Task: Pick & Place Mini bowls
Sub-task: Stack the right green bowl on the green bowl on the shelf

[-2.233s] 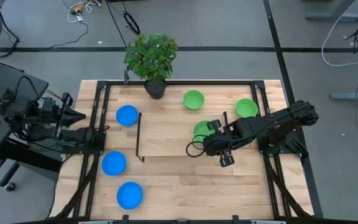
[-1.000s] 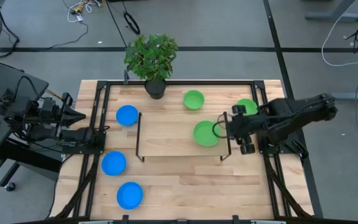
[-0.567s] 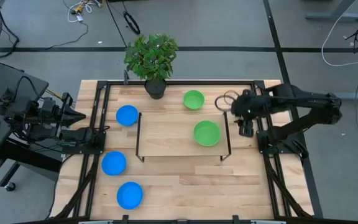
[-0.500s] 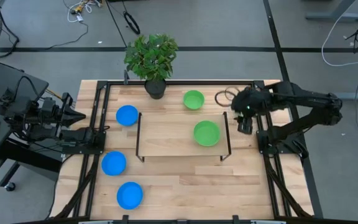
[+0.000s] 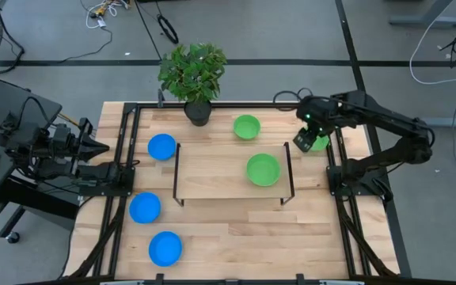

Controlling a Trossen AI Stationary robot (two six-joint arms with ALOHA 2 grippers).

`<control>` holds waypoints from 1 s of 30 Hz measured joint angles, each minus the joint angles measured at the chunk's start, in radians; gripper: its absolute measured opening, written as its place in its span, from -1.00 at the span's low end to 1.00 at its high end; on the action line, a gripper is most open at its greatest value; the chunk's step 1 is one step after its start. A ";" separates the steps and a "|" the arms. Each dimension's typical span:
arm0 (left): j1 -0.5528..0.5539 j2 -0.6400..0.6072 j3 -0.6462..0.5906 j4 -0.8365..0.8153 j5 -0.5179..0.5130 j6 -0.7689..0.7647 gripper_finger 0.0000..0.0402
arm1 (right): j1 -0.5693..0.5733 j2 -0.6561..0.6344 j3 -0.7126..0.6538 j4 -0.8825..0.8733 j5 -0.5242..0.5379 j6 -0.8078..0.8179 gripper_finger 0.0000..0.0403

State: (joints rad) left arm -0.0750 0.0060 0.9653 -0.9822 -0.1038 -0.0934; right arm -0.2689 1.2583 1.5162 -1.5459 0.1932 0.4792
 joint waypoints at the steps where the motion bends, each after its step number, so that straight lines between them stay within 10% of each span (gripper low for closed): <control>1: 0.000 0.000 0.000 0.000 0.000 0.000 -0.89 | -0.016 0.003 0.000 0.000 0.000 0.019 0.05; 14: 0.000 0.000 0.000 0.000 0.000 0.000 -0.88 | -0.183 0.018 0.000 0.007 0.010 0.217 0.05; 30: 0.000 0.000 0.000 0.000 0.000 0.000 -0.88 | -0.197 0.013 -0.008 -0.023 0.009 -0.123 0.04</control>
State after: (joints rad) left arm -0.0750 0.0060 0.9653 -0.9825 -0.1040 -0.0933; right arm -0.4656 1.2715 1.5078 -1.5689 0.2024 0.3567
